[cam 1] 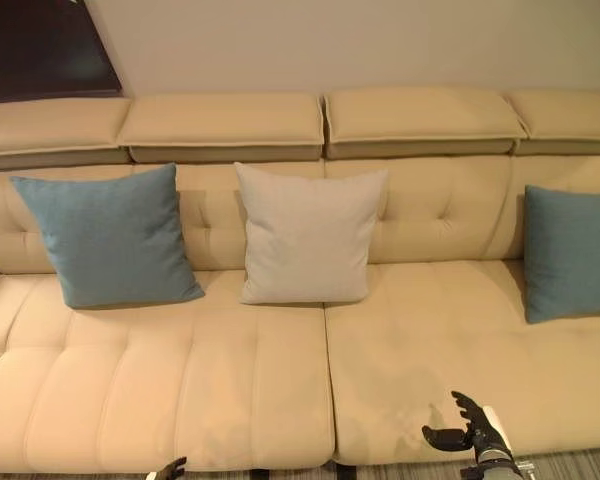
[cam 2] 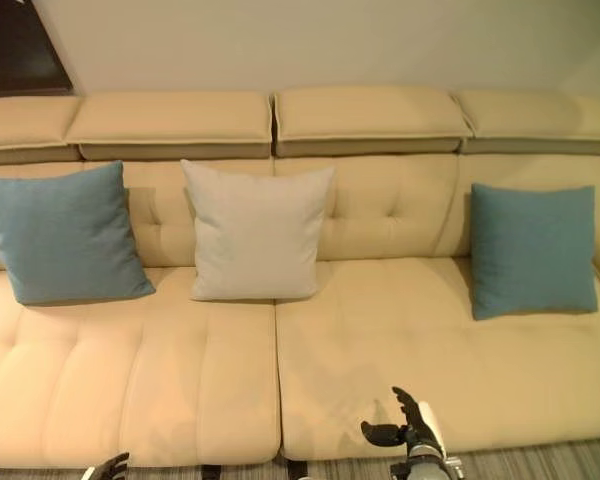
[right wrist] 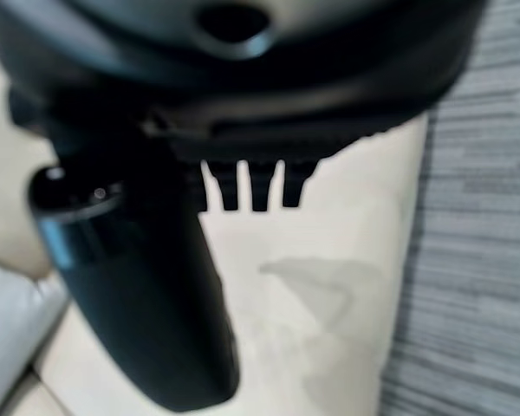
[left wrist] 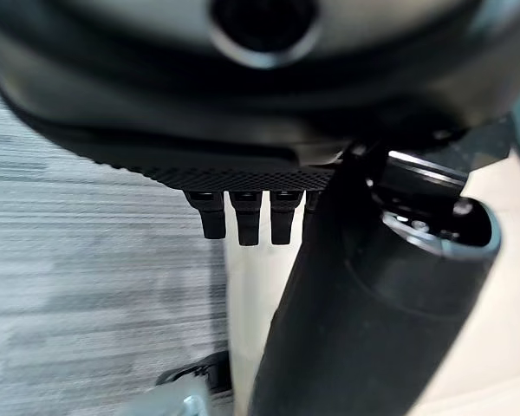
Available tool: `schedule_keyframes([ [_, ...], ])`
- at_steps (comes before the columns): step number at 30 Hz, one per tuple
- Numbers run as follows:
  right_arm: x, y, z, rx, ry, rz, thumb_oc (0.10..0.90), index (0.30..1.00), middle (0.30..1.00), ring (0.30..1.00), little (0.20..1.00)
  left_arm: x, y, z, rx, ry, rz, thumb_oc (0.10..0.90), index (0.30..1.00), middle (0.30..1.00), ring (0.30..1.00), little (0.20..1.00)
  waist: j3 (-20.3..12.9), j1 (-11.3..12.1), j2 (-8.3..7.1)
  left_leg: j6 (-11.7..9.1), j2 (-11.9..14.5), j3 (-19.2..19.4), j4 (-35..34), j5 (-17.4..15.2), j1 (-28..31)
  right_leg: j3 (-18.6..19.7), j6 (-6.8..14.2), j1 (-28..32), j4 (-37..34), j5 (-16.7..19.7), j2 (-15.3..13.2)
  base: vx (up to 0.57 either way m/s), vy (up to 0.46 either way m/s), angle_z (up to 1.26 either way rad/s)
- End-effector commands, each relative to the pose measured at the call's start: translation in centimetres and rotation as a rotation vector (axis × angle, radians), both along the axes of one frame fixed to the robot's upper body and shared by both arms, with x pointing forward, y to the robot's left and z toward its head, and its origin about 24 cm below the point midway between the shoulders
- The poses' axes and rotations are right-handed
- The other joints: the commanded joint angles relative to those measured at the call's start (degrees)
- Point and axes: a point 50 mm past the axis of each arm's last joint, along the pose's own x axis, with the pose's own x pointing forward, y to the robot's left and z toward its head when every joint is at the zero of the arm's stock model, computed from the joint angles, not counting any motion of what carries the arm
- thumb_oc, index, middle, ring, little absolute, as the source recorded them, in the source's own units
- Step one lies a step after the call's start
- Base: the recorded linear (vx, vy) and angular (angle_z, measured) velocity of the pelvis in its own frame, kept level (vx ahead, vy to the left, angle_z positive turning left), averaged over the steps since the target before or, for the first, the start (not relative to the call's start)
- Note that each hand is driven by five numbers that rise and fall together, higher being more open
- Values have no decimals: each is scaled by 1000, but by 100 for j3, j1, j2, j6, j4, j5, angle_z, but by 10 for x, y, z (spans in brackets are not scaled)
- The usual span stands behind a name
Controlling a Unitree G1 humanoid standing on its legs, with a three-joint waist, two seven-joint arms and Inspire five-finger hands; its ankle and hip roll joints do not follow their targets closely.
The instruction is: Pick up all the scattered cushions and arrange them neatly on the sofa.
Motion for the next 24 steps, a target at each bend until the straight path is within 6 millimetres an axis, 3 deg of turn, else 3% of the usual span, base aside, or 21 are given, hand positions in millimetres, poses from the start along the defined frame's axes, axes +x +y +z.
schedule_keyframes([
  [1, 27, -7, 12, -27, -89, -12, 800, 900, 900, 900, 900, 48, 20, 17, 94, -138, -67, 800, 900, 900, 900, 900, 212, 80, -311, -309, 111, 131, 718, -450, -122, -57, 158, 97, 36, -735, -75, -254, -43, 0],
  [4, 25, -7, 7, -31, -48, -25, 800, 900, 900, 900, 900, 52, 14, 15, 79, -135, -84, 800, 900, 900, 900, 900, 306, 87, -484, -208, -155, -92, 1538, -1095, -192, -62, 146, -35, 44, -552, -259, -233, -16, -5],
  [9, 15, -10, -1, -39, 23, -42, 800, 900, 900, 900, 900, 52, 8, 12, 58, -125, -92, 800, 900, 900, 900, 900, 230, -30, -488, -154, -230, -302, 2227, -1442, 158, -77, 176, -230, 76, -382, -335, -155, 63, -7],
  [11, 10, -10, -5, -24, 50, -65, 800, 900, 900, 900, 900, 54, 5, 12, 47, -135, -84, 800, 900, 900, 900, 900, 183, -91, -393, -155, -309, -480, 1963, -1569, 531, -70, 223, -340, 104, -316, -300, -170, 165, 16],
  [12, 5, -8, -10, -5, 77, -95, 800, 900, 900, 900, 900, 60, -1, 12, 42, -142, -125, 800, 900, 900, 900, 900, 162, -180, -334, -104, -419, -472, 1486, -1759, 799, -103, 291, -533, 146, -175, -324, -156, 159, 13],
  [14, 5, -5, -12, 8, 86, -94, 800, 900, 900, 900, 900, 61, -3, 12, 42, -142, -140, 800, 900, 900, 900, 900, 173, -214, -338, -42, -474, -459, 1263, -1876, 883, -100, 324, -664, 225, -106, -358, -227, 174, 14],
  [16, 10, 0, -14, 25, 94, -107, 800, 900, 900, 900, 900, 71, -1, 15, 57, -159, -153, 800, 900, 900, 900, 900, 252, -197, -413, 99, -739, -543, 1107, -1865, 762, -119, 479, -964, 306, 77, -482, -334, 212, 5],
  [20, 14, 10, -18, 38, 123, -71, 800, 900, 900, 900, 900, 64, 6, 13, 56, -128, -91, 800, 900, 900, 900, 900, 360, -37, -460, 238, -855, -371, 689, -1668, 813, -437, 573, -1266, 665, 46, -660, -241, 139, -35],
  [22, 17, 12, -18, 38, 133, -64, 800, 900, 900, 900, 900, 61, 9, 12, 60, -109, -72, 800, 900, 900, 900, 900, 461, 28, -442, 309, -846, -317, 697, -1542, 710, -627, 604, -1339, 1082, -129, -724, -277, 75, -48],
  [24, 13, 12, -21, 39, 159, -61, 800, 900, 900, 900, 900, 59, 11, 11, 61, -91, -73, 800, 900, 900, 900, 900, 525, 61, -387, 379, -828, -327, 702, -1438, 623, -474, 508, -1232, 1697, -428, -650, -218, 43, -9],
])
